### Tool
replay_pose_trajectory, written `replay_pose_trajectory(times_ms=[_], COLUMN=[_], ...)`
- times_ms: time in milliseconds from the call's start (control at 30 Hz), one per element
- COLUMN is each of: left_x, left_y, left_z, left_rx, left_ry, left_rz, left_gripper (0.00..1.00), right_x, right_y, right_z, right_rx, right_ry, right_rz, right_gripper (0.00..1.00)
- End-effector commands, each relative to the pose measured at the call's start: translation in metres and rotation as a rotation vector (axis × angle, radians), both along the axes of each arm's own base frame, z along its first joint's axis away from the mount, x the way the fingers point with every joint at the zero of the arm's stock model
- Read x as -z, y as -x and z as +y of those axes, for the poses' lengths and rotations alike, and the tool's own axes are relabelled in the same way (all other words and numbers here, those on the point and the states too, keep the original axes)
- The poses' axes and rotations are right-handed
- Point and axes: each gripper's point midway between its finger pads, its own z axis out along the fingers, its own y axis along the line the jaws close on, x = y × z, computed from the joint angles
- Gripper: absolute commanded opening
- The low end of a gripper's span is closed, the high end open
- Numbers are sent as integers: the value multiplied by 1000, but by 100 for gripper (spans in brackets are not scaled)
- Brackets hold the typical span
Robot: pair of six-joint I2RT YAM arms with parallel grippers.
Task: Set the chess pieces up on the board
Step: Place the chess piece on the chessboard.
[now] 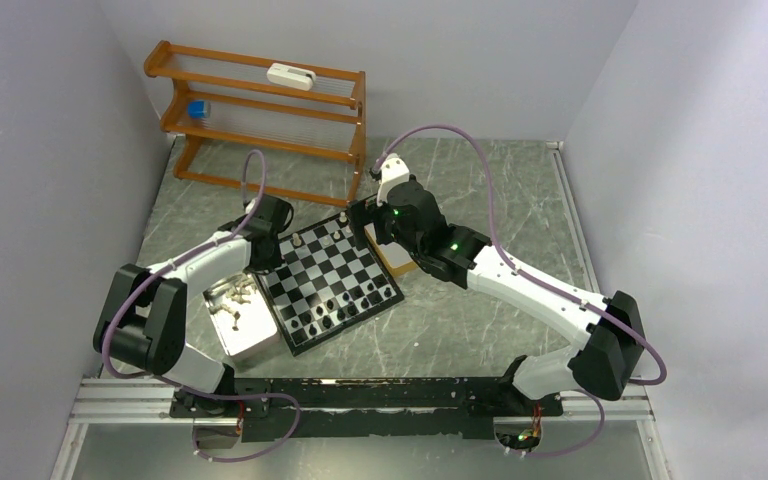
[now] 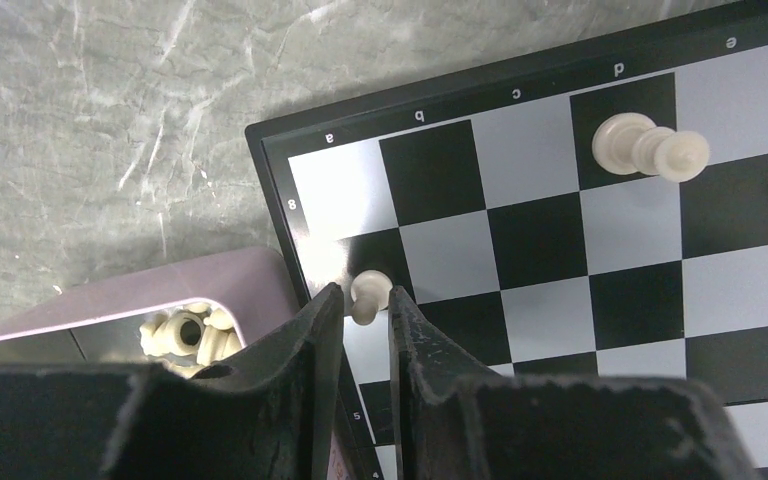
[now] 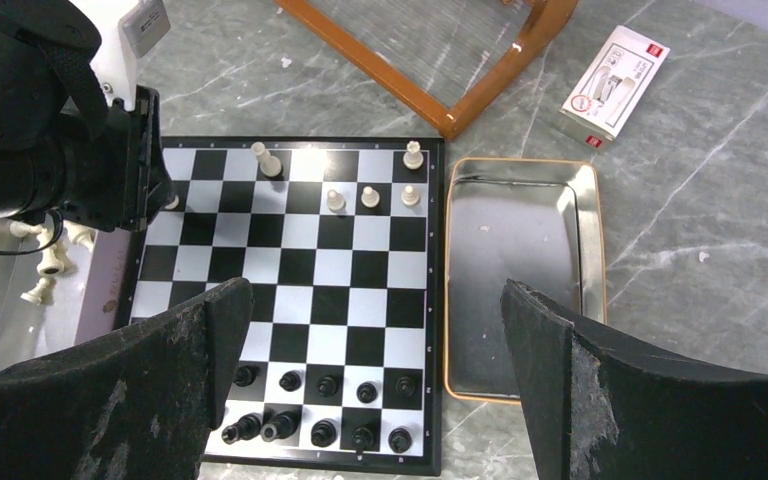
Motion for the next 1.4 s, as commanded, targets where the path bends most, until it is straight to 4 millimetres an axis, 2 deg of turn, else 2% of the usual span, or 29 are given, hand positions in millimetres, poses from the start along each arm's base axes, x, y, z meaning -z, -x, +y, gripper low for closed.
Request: replay_pose_trajectory(times_ms=[0, 200, 367, 533, 800, 867, 933, 1067, 1200, 1367], left_x=[-20, -48, -74, -95, -100, -100, -95, -74, -57, -39], left_y=[-14, -21, -15, 10, 69, 81, 87, 99, 109, 107], left_z=[-4, -4, -3, 14, 43, 48, 49, 51, 56, 63], left_rx=[-1, 0, -17, -114, -379, -440, -458, -482, -563, -595], left_ry=[-2, 11, 40, 45, 149, 178, 190, 160, 140, 175], left_rz=[-58, -127, -165, -204, -298, -315, -306, -209, -149, -131], left_gripper=[28, 29, 31, 38, 34, 35, 40, 42, 39, 33], right_x=[-19, -19, -26, -27, -29, -29, -28, -26, -26, -26], right_y=[-6, -7, -5, -4, -1, 0, 1, 3, 3, 4], right_z=[2, -1, -2, -2, 0, -1, -2, 0, 0, -1], right_rx=[7, 26, 28, 28, 10, 10, 8, -1, 1, -5], right_ry=[-40, -44, -66, -79, -88, -88, -92, -106, -102, -114], right_rz=[-42, -40, -51, -52, -48, -47, -43, -39, -37, -43], right_gripper=[100, 100, 100, 100, 100, 100, 100, 100, 100, 100])
